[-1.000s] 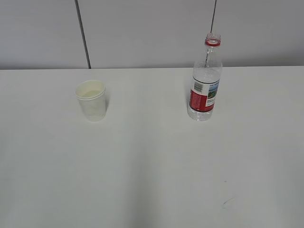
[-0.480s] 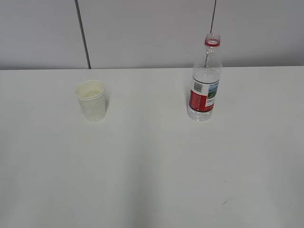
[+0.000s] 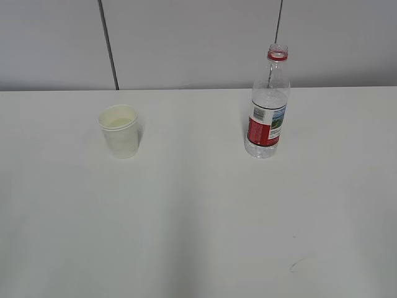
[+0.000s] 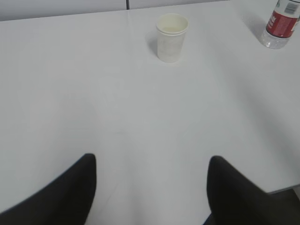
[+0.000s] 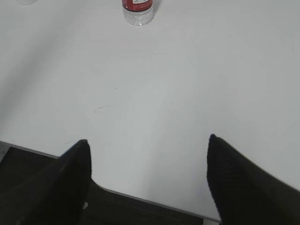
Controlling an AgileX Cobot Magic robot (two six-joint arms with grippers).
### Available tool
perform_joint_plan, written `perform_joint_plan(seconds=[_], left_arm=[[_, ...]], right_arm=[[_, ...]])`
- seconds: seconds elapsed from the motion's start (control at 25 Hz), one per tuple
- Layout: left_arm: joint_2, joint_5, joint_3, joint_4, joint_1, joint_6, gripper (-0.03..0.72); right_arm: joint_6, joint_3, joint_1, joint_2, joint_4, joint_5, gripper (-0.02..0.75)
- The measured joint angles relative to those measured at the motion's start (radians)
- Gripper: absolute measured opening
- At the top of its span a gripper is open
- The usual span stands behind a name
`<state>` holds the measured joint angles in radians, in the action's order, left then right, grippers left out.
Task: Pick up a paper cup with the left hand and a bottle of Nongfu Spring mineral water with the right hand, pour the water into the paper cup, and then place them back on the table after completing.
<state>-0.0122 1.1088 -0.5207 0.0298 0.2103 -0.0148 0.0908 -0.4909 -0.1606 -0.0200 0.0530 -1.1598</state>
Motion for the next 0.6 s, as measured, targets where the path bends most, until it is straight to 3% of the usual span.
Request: perform_joint_plan(seconds=[0.32,0.6], left_arm=[[0.0,-0.001,0.0,-0.001,-0.027,0.0,0.46],[0.0,-0.001,0.0,-0.001,-0.069,0.0,0.459]], right_arm=[[0.0,0.0,0.013,0.0,0.0,0.002,0.568],[-0.002,0.0,0.118,0.0,-0.004,0.002,0.568]])
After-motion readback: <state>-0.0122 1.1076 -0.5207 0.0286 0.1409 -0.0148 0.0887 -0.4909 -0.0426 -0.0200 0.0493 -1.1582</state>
